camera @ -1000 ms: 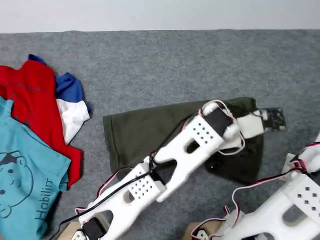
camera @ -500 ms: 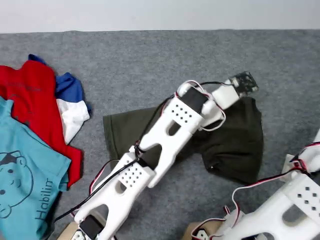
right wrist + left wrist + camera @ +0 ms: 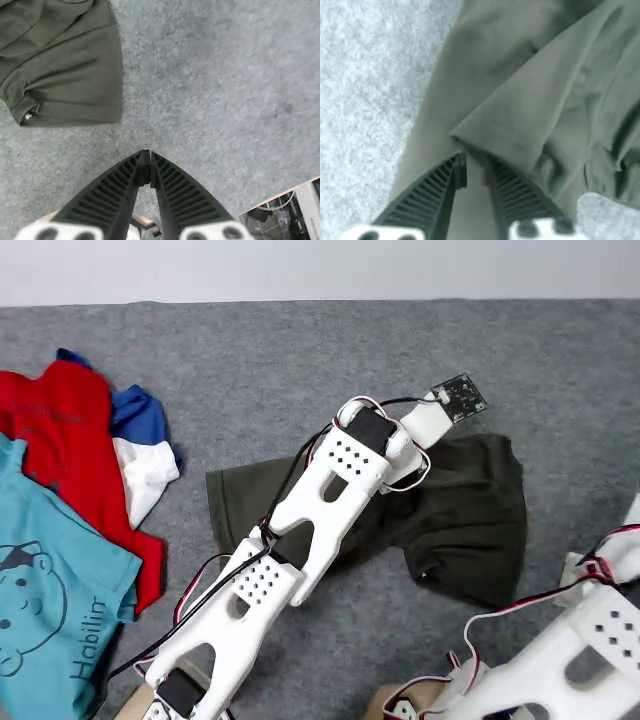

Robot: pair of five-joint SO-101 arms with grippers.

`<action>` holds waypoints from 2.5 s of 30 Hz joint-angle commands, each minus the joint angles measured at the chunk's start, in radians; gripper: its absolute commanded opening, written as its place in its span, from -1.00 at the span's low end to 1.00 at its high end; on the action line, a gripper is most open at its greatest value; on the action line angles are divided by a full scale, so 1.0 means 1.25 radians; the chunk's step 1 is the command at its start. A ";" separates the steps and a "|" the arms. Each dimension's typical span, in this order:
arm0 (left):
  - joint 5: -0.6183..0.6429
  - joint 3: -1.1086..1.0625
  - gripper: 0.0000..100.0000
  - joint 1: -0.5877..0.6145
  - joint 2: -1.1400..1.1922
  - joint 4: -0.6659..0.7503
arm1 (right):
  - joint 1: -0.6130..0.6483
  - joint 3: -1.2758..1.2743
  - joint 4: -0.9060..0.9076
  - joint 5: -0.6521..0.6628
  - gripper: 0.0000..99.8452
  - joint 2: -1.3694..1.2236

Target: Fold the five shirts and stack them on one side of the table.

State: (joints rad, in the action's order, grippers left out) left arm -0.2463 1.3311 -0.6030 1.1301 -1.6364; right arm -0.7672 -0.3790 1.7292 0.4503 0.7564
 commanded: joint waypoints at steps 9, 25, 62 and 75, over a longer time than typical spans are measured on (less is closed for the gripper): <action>0.059 0.089 -0.61 0.012 -0.014 -0.060 | 0.012 -0.022 -0.008 0.009 -0.98 0.008; 0.061 0.110 -0.61 0.045 -0.049 -0.096 | 0.037 -0.026 -0.035 0.017 -0.98 0.006; 0.033 0.029 -0.73 -0.045 -0.081 -0.096 | 0.069 -0.087 -0.069 0.029 -0.98 0.007; 0.034 -0.087 -0.72 -0.086 -0.072 0.000 | 0.073 -0.087 -0.066 0.029 -0.98 0.008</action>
State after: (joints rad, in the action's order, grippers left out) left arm -0.1987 1.2390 -0.7319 1.0917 -1.7008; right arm -0.6889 -0.4941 1.6510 0.4795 0.7564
